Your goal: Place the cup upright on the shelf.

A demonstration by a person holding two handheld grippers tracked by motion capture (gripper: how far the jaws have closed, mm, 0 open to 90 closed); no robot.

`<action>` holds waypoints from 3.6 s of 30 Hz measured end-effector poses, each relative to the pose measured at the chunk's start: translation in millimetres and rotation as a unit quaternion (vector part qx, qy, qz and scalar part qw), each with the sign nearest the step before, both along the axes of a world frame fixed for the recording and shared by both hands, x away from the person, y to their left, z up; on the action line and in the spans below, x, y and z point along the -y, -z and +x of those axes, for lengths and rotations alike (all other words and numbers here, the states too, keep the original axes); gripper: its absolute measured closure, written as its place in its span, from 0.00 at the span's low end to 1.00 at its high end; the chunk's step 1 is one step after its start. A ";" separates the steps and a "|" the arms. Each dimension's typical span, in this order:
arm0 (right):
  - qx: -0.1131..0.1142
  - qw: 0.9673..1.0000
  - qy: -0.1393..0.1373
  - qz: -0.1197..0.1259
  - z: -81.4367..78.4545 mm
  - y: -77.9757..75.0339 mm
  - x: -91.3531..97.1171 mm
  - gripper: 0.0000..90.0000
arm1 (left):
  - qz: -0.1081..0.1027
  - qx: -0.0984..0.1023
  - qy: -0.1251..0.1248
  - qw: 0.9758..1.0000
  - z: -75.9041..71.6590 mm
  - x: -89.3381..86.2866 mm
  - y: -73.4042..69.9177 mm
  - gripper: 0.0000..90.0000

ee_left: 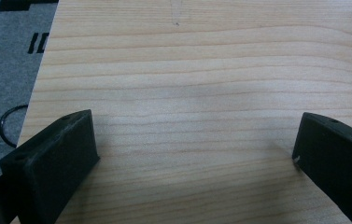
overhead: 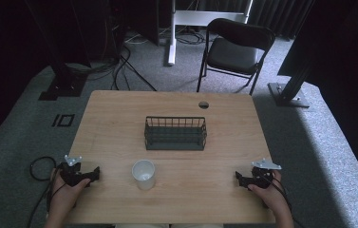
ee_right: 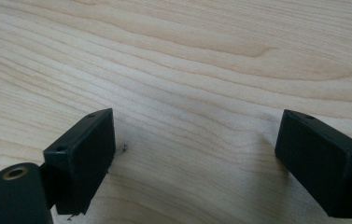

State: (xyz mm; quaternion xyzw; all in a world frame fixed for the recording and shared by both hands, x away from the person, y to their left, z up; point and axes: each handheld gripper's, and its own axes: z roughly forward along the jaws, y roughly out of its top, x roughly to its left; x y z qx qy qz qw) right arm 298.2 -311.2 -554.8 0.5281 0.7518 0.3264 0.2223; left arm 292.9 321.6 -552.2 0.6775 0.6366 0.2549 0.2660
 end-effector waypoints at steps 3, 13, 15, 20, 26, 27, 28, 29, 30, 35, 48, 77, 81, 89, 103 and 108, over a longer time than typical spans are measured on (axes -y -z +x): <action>0.000 1.000 -0.001 0.000 0.0 0.0 0.2 0.13 | 0.000 0.000 0.000 1.000 0.0 0.0 0.0 0.00; 0.000 1.000 -0.001 0.000 0.0 0.0 0.2 0.13 | 0.000 0.001 0.003 1.000 0.1 0.1 0.1 0.00; 0.000 1.000 -0.001 0.000 0.0 0.0 0.2 0.13 | 0.000 0.001 0.003 1.000 0.1 0.1 0.1 0.00; 0.000 1.000 -0.001 0.000 0.0 0.0 0.2 0.13 | 0.000 0.001 0.003 1.000 0.1 0.2 0.1 0.00; 0.000 1.000 -0.005 0.000 0.2 -0.1 0.6 0.13 | 0.000 0.001 0.003 1.000 0.1 0.1 0.1 0.00; 0.000 1.000 -0.008 0.000 0.1 -0.1 0.5 0.13 | 0.000 0.001 0.003 1.000 0.1 0.1 0.1 0.00; -0.001 1.000 -0.012 0.008 0.1 -0.5 -0.5 0.13 | 0.000 0.001 0.003 1.000 0.1 0.2 0.1 0.00; -0.001 1.000 -0.012 0.008 0.1 -0.5 -0.5 0.13 | 0.000 0.001 0.003 1.000 0.1 0.2 0.1 0.00; -0.004 1.000 -0.018 0.011 0.1 -1.3 -2.3 0.14 | 0.000 0.001 0.003 1.000 0.1 0.1 0.1 0.00; -0.002 0.999 -0.040 0.010 0.2 -3.5 -11.7 0.14 | 0.000 0.000 0.003 1.000 0.1 0.2 0.1 0.00; 0.013 0.995 -0.093 0.026 2.1 -14.4 -38.7 0.15 | 0.000 0.000 0.003 1.000 0.1 0.1 0.1 0.00; 0.052 0.976 -0.205 0.051 -2.4 -39.5 -111.4 0.16 | 0.000 0.001 0.003 1.000 0.1 0.2 0.1 0.00; 0.059 0.973 -0.217 0.045 -3.8 -42.0 -119.5 0.16 | 0.000 0.000 0.003 1.000 0.1 0.2 0.0 0.00; 0.058 0.965 -0.249 0.054 -4.1 -42.3 -138.2 0.16 | 0.000 0.000 0.003 1.000 0.1 0.2 0.1 0.00; 0.054 0.947 -0.308 0.070 -7.6 -45.6 -176.3 0.16 | 0.000 0.000 0.003 1.000 0.1 0.1 0.1 0.00; 0.054 0.941 -0.325 0.072 -7.8 -45.6 -190.4 0.16 | 0.000 0.000 0.003 1.000 0.1 0.2 0.1 0.00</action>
